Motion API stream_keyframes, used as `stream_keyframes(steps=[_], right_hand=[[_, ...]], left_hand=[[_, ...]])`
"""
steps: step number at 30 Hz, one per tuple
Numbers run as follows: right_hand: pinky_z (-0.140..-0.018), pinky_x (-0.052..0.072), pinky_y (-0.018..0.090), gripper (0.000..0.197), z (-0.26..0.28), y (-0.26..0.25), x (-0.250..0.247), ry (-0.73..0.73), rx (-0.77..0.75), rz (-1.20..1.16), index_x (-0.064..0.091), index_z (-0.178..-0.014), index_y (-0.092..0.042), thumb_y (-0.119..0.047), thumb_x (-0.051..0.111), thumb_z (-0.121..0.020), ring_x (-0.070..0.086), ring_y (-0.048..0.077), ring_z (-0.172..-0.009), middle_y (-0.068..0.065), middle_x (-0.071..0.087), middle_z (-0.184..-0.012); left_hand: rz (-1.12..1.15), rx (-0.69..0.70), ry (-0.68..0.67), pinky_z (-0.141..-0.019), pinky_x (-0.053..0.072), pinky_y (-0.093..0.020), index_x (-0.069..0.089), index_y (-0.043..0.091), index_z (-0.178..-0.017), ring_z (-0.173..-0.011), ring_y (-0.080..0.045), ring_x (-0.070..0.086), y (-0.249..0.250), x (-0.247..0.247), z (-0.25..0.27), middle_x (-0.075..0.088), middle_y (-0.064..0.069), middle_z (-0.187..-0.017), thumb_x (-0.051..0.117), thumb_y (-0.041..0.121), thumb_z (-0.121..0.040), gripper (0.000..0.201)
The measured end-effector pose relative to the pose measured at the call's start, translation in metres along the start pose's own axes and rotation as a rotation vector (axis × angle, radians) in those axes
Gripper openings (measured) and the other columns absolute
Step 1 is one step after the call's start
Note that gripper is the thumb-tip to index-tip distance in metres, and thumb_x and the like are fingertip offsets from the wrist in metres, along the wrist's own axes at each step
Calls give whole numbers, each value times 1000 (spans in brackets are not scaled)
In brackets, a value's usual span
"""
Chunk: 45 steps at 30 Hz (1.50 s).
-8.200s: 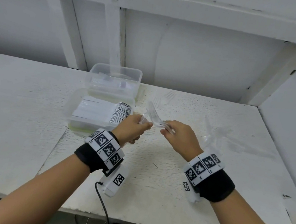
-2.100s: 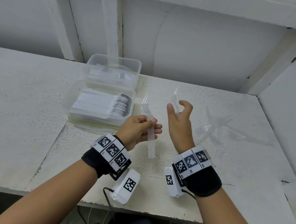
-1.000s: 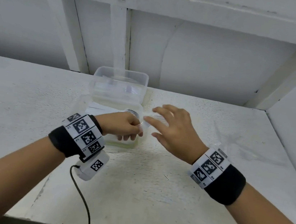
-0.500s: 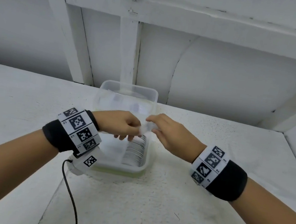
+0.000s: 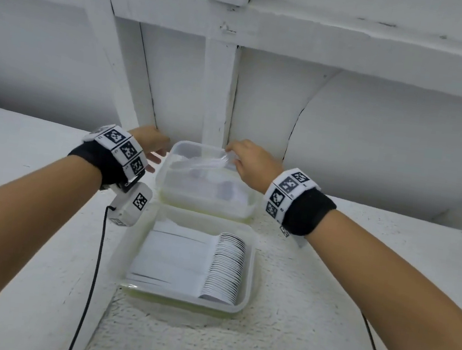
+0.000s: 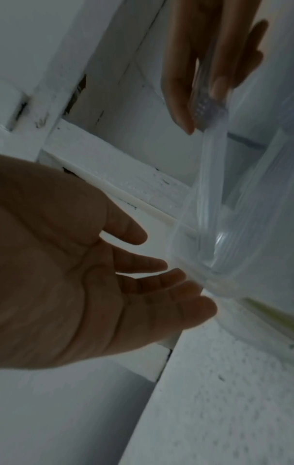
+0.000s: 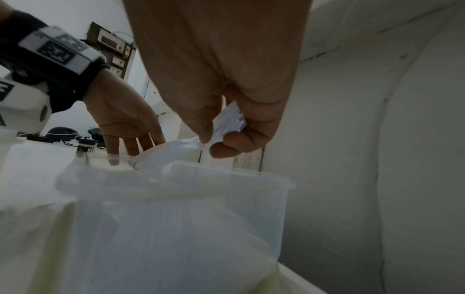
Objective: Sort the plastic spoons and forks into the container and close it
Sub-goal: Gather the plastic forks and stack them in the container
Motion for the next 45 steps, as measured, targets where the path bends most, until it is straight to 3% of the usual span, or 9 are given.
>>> stream_keyframes(steps=[4,9,14,18,21,25,34,41,45], right_hand=[[-88,45,39,39,-8,1,17,-53,32,-19,45,-130,-14,-1,38,-94,55,32,-102,10,49,-126],[-77,41,28,32,-9,8,23,-105,102,-24,50,-122,-16,-8,38,-94,56,26,-98,5,59,-116],[-72,36,25,28,-12,10,24,-151,126,-3,52,-116,-19,-11,43,-91,51,21,-89,-3,53,-100],[-74,39,25,28,-14,9,21,-181,125,-30,52,-120,-18,-15,45,-93,55,25,-95,5,59,-110],[-74,36,24,30,-14,8,12,-160,94,-35,53,-123,-17,-16,46,-94,56,24,-97,8,60,-116],[-76,39,25,30,-8,14,-17,-55,60,-13,54,-122,-15,-13,44,-94,57,25,-100,9,61,-116],[-85,42,32,30,7,47,-36,18,113,111,55,-122,-13,-10,44,-94,56,26,-106,9,61,-119],[-84,43,33,32,12,58,-50,79,163,104,54,-123,-13,-6,43,-93,56,28,-106,12,60,-119],[-82,42,30,31,13,54,-50,100,153,56,54,-122,-14,-10,45,-94,56,27,-104,11,61,-117]], left_hand=[[53,-9,-56,-61,52,-34,56,5,-81,-71,-23,59,-3,13,1,61,-10,-86,44,8,-93,17],[62,-4,-47,-61,51,-35,55,5,-81,-72,-23,59,-4,12,-2,61,-9,-84,45,10,-93,17],[53,2,-37,-61,52,-34,56,4,-86,-73,-23,60,-5,11,-4,62,-11,-88,44,9,-93,15],[-29,35,-25,-62,52,-33,57,4,-90,-74,-22,60,-4,12,-8,61,-10,-93,43,11,-93,16],[-322,199,55,-76,45,-32,57,3,-96,-85,-25,52,9,9,-9,56,-11,-96,41,13,-94,20],[-547,451,189,-77,38,-29,62,0,-104,-96,-30,54,35,11,-5,64,-16,-107,41,10,-92,26],[-909,570,-64,-77,41,-27,64,7,-106,-101,-27,57,42,68,-2,64,-9,-110,47,14,-92,23],[-1109,545,-149,-102,39,-29,61,20,-123,-120,-20,50,36,79,-6,56,3,-130,46,22,-95,32],[-1158,557,-178,-94,43,-26,67,17,-113,-111,-18,56,36,82,-6,64,4,-118,49,25,-94,28]])
Point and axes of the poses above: each hand's wrist, its own z-axis away from the middle knuckle, its own x-axis out of the palm, y = z × x, the point moved 5 cm from there along -z, towards the middle knuckle
